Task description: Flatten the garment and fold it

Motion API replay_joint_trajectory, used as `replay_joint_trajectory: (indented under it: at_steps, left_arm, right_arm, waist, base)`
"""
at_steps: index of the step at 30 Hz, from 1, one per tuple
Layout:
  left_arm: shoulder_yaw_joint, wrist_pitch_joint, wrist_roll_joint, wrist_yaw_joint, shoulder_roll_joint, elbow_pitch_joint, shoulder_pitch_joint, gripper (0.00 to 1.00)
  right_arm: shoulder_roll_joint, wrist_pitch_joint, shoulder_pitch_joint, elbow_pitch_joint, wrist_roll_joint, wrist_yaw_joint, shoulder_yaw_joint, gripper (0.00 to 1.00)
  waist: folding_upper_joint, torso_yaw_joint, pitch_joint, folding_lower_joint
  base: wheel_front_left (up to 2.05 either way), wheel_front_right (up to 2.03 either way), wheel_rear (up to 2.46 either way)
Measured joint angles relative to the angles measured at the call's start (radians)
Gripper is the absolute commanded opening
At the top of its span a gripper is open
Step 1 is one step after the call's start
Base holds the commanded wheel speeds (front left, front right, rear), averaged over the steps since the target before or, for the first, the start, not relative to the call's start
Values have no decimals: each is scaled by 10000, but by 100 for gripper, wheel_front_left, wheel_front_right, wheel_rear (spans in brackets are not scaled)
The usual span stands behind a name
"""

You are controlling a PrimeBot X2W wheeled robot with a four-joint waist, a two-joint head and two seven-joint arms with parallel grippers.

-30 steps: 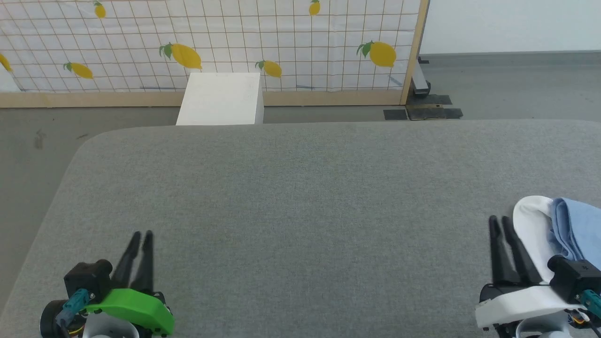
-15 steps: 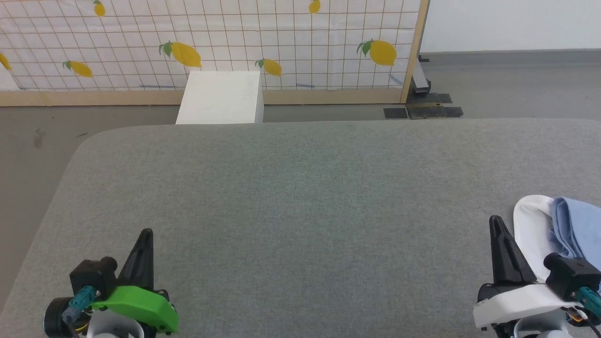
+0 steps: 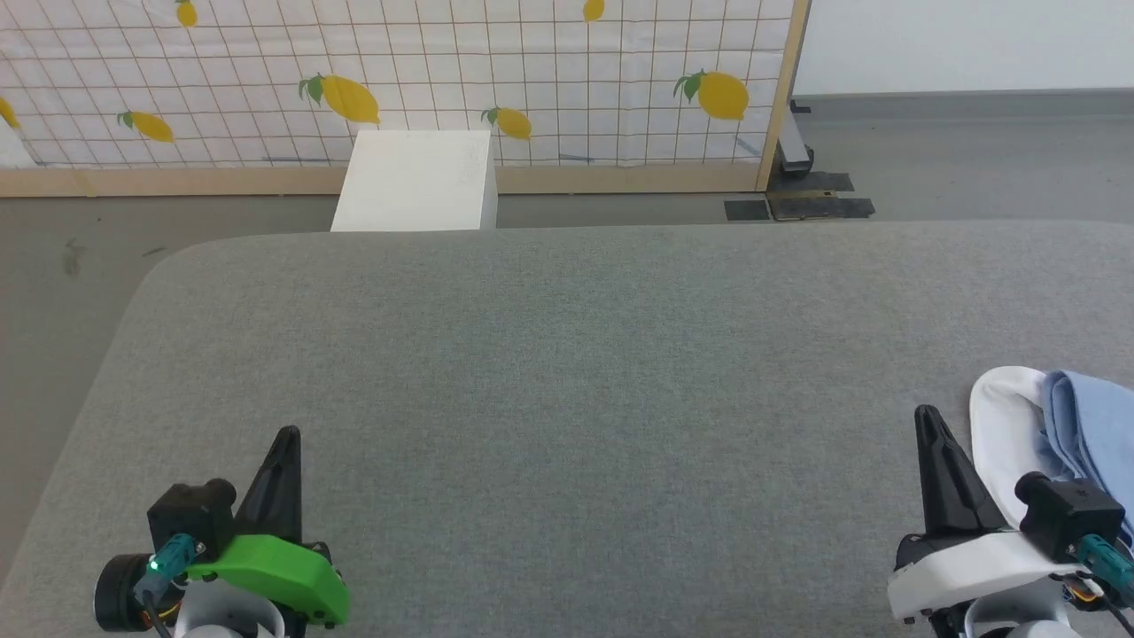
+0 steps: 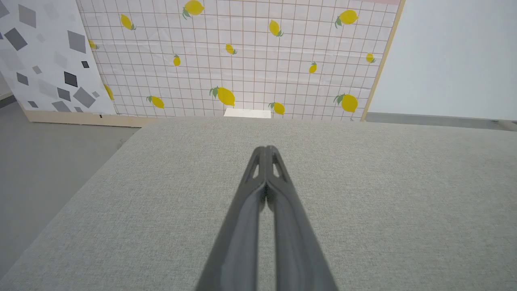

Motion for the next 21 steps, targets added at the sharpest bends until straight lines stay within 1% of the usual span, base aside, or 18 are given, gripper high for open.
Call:
replay_joint_trajectory:
  at_steps: [21]
  left_arm:
    - [345,397,732,-90,-523,-307,2,0]
  right_arm:
    - [0,376,-4,-228,-376,0,136,0]
  waist:
    - [0,20,70,0]
  base:
    - [0,0,0]
